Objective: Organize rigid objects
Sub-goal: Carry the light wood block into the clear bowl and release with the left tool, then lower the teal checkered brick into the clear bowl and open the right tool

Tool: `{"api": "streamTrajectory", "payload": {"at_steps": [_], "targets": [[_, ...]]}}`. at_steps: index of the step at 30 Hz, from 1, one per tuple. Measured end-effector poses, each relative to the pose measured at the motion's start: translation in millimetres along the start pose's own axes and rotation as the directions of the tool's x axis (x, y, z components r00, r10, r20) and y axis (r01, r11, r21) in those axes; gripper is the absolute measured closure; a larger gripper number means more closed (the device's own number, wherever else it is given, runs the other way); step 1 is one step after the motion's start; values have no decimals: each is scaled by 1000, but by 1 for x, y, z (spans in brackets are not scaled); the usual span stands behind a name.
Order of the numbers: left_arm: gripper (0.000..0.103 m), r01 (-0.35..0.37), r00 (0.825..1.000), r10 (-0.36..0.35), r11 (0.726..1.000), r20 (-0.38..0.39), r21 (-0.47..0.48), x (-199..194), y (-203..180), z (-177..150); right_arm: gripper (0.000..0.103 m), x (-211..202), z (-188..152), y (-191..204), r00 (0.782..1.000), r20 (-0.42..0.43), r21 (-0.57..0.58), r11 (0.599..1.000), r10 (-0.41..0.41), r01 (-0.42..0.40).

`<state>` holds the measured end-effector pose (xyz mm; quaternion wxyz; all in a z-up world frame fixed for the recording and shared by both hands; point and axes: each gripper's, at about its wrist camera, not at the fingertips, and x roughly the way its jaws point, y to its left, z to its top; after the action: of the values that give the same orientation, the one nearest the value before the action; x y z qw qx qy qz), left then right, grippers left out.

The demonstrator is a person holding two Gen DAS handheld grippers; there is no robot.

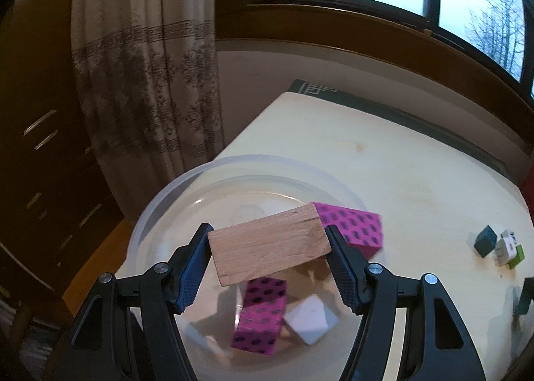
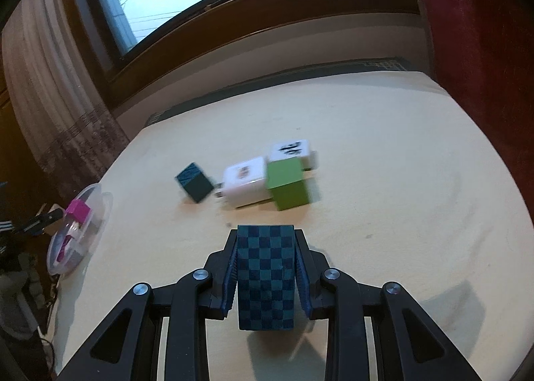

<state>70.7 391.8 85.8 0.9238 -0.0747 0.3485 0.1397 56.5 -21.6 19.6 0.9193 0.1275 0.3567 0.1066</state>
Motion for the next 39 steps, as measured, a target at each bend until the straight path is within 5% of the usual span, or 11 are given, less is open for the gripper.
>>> {"api": "streamTrajectory", "payload": {"at_steps": [19, 39], "targets": [[33, 12, 1000, -12, 999, 1, -35, 2, 46, 0, 72, 25, 1, 125, 982, -67, -142, 973, 175, -183], [33, 35, 999, -33, 994, 31, -99, -5, 77, 10, 72, 53, 8, 274, 912, -165, -290, 866, 375, -408]]}}
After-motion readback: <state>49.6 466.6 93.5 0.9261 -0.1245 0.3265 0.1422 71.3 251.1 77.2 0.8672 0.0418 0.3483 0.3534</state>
